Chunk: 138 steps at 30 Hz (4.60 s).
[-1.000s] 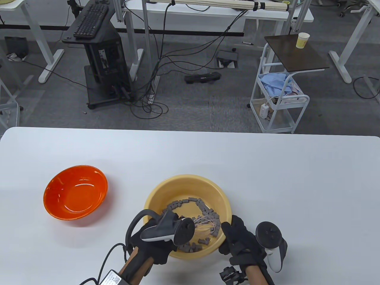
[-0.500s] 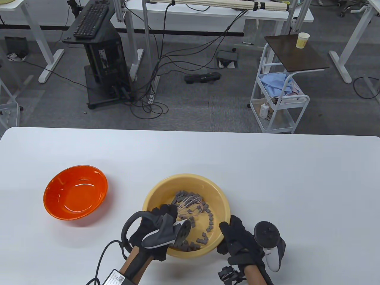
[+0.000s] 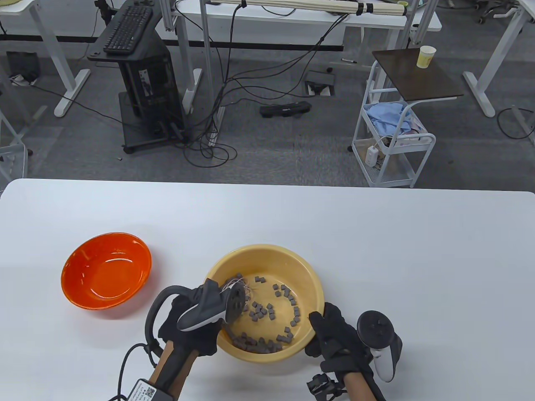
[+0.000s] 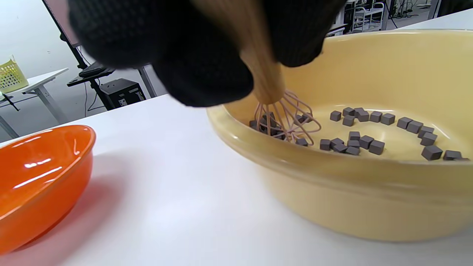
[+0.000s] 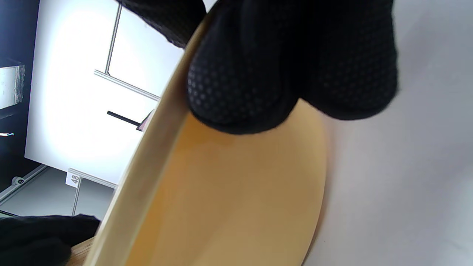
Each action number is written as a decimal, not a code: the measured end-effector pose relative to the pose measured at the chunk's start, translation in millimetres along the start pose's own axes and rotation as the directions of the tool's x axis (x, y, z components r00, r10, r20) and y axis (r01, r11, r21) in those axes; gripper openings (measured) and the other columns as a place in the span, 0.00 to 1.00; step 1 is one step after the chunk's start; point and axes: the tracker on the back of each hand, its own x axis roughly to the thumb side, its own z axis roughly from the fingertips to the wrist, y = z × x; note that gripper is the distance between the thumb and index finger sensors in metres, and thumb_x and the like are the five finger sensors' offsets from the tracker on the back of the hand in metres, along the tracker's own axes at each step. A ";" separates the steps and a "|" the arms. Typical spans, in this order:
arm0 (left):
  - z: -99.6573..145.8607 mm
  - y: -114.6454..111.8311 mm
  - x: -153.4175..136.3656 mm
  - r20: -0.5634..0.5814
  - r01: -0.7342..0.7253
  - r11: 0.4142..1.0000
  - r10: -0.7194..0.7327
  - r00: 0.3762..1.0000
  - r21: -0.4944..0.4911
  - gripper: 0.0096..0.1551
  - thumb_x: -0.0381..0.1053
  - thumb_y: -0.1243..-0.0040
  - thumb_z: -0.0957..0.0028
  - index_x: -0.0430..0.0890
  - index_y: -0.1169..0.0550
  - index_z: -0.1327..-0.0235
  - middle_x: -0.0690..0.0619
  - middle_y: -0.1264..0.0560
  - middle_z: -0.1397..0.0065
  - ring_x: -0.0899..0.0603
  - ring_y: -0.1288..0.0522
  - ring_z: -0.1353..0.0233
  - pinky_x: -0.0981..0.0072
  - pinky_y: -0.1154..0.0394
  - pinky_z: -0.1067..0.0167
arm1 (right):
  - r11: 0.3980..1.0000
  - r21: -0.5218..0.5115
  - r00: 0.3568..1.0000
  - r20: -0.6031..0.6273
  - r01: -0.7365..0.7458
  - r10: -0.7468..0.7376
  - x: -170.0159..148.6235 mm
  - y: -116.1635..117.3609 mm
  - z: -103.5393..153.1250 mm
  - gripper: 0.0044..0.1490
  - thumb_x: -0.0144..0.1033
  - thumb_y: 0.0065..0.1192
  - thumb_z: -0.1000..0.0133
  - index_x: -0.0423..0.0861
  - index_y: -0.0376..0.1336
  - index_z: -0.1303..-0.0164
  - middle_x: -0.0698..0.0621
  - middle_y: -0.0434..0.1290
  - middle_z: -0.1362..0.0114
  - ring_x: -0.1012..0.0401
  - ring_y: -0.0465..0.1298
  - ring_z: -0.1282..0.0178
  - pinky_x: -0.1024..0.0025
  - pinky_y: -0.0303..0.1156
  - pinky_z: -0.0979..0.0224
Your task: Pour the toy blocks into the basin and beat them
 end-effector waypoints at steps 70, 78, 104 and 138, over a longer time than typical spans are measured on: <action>21.4 20.9 -4.6 0.002 0.049 0.994 -0.050 0.999 0.099 0.20 0.59 0.37 0.36 0.48 0.12 0.46 0.44 0.15 0.38 0.53 0.11 0.64 0.64 0.16 0.64 | 1.000 0.012 1.000 -0.002 0.017 -0.017 -0.3 0.1 1.5 0.41 0.33 0.51 0.25 0.18 0.43 0.21 0.33 0.74 0.46 0.55 0.82 0.63 0.51 0.82 0.49; 21.0 19.4 5.2 0.185 -0.074 0.994 0.058 0.981 0.080 0.20 0.60 0.39 0.35 0.48 0.12 0.46 0.44 0.15 0.39 0.54 0.12 0.64 0.64 0.16 0.63 | 1.000 0.011 1.000 -0.003 0.020 -0.020 -0.4 0.2 1.4 0.41 0.33 0.51 0.25 0.18 0.43 0.21 0.34 0.74 0.46 0.55 0.82 0.63 0.51 0.82 0.49; -1.8 -20.2 59.8 0.189 0.142 0.982 -0.165 0.968 0.128 0.30 0.53 0.43 0.31 0.44 0.30 0.19 0.38 0.24 0.26 0.52 0.12 0.50 0.64 0.16 0.54 | 1.000 0.003 1.000 -0.004 0.025 -0.025 -0.1 0.2 1.5 0.40 0.33 0.52 0.26 0.16 0.44 0.23 0.33 0.74 0.46 0.55 0.83 0.64 0.51 0.82 0.49; 31.4 29.2 0.6 0.080 -0.001 0.989 -0.012 0.997 0.149 0.21 0.63 0.40 0.35 0.49 0.10 0.52 0.46 0.12 0.45 0.53 0.13 0.66 0.64 0.16 0.65 | 1.000 0.014 1.000 -0.009 0.027 -0.026 0.2 0.3 2.2 0.40 0.33 0.51 0.25 0.17 0.43 0.22 0.33 0.74 0.45 0.54 0.82 0.63 0.50 0.81 0.49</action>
